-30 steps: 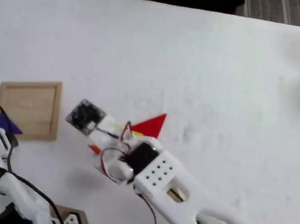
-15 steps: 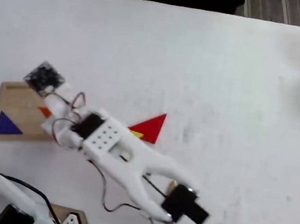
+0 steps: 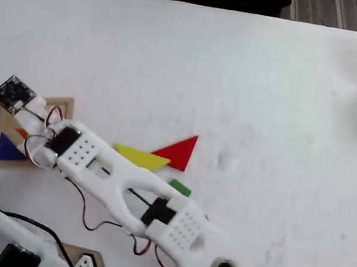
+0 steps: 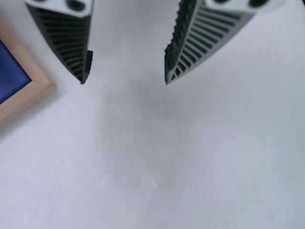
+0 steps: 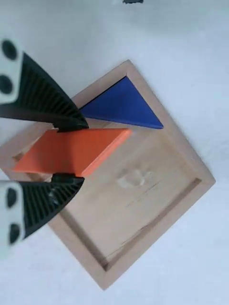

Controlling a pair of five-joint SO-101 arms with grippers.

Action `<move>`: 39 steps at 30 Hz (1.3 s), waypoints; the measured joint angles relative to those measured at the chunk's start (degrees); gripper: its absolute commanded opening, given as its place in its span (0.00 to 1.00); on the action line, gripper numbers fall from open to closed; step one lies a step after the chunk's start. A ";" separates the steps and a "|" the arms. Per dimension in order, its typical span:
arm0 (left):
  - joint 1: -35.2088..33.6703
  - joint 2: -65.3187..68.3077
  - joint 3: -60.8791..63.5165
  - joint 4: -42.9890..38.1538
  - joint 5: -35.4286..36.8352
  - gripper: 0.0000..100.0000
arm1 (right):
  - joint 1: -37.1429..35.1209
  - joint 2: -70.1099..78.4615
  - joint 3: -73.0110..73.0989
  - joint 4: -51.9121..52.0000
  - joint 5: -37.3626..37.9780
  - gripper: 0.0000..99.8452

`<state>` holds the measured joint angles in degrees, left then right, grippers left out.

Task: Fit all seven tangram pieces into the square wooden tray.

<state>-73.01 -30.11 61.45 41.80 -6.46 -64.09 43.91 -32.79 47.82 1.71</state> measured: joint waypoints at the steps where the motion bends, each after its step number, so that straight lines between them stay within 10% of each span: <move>1: 0.00 0.00 0.44 -0.44 0.00 0.25 | 0.09 1.41 -2.02 0.79 0.88 0.04; 21: -0.09 0.18 0.79 -2.81 0.00 0.25 | 2.20 11.60 -27.87 22.24 3.78 0.17; 30: 0.79 0.26 -0.35 -2.55 0.00 0.25 | 14.77 6.24 -40.09 49.05 3.96 0.02; 39: 7.38 0.26 -11.34 5.27 0.00 0.25 | 24.00 -4.84 -22.07 50.55 6.15 0.02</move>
<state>-65.63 -29.85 50.11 47.08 -6.46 -40.09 39.08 -54.86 98.37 7.87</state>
